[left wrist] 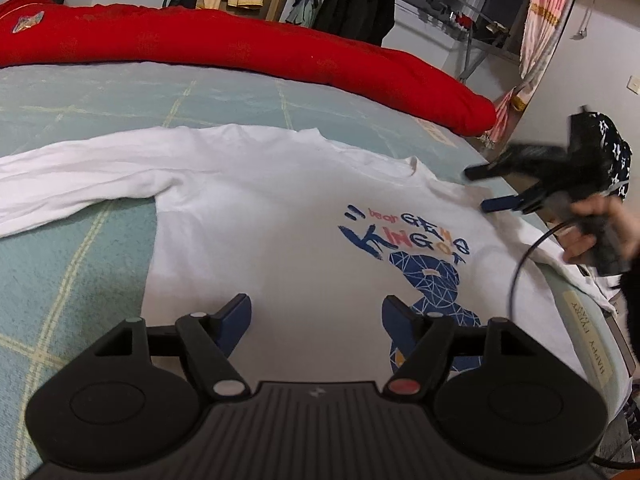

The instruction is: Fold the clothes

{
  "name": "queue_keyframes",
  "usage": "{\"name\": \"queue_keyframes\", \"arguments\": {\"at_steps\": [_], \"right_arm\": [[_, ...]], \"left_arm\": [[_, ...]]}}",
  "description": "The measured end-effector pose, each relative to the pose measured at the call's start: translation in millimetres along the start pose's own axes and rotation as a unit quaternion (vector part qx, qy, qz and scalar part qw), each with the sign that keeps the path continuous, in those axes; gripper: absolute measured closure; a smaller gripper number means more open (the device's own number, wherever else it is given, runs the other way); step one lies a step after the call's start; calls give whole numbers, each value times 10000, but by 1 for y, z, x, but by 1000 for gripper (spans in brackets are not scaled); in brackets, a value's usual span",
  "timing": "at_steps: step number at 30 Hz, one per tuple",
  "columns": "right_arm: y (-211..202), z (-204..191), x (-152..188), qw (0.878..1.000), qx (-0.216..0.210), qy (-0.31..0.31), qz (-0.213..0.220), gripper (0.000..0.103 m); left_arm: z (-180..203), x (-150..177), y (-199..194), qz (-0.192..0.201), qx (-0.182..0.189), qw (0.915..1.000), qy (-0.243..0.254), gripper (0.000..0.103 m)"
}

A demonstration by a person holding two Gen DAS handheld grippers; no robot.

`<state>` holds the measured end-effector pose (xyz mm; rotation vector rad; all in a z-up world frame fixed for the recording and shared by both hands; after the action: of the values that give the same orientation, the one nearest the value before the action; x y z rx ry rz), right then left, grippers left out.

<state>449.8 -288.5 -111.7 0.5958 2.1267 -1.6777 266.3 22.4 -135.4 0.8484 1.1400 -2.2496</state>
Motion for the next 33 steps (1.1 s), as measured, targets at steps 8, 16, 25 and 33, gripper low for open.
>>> {"name": "queue_keyframes", "arguments": {"at_steps": [8, 16, 25, 33], "right_arm": [[28, 6, -38, 9964, 405, -311, 674, 9], [-22, 41, -2, 9988, 303, 168, 339, 5], [-14, 84, -23, 9894, 991, 580, 890, 6], [-26, 100, 16, 9941, 708, 691, 439, 2]], "left_arm": [[1, 2, -5, -17, -55, 10000, 33, 30], [1, 2, -4, -5, 23, 10000, 47, 30], [-1, 3, -2, -59, -39, 10000, 16, 30], [1, 6, 3, -115, -108, 9998, 123, 26]]}}
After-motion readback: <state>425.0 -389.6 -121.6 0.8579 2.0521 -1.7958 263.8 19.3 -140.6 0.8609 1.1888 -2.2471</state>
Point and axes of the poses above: each gripper's, at about its wrist camera, not at the fingertips, and y roughly the way its jaws point, z to its right, x to its underside, the point moved 7 cm from there along y, roughly the way its jaws point, and after that the axes turned 15 degrees about x, right-handed, at the moved point
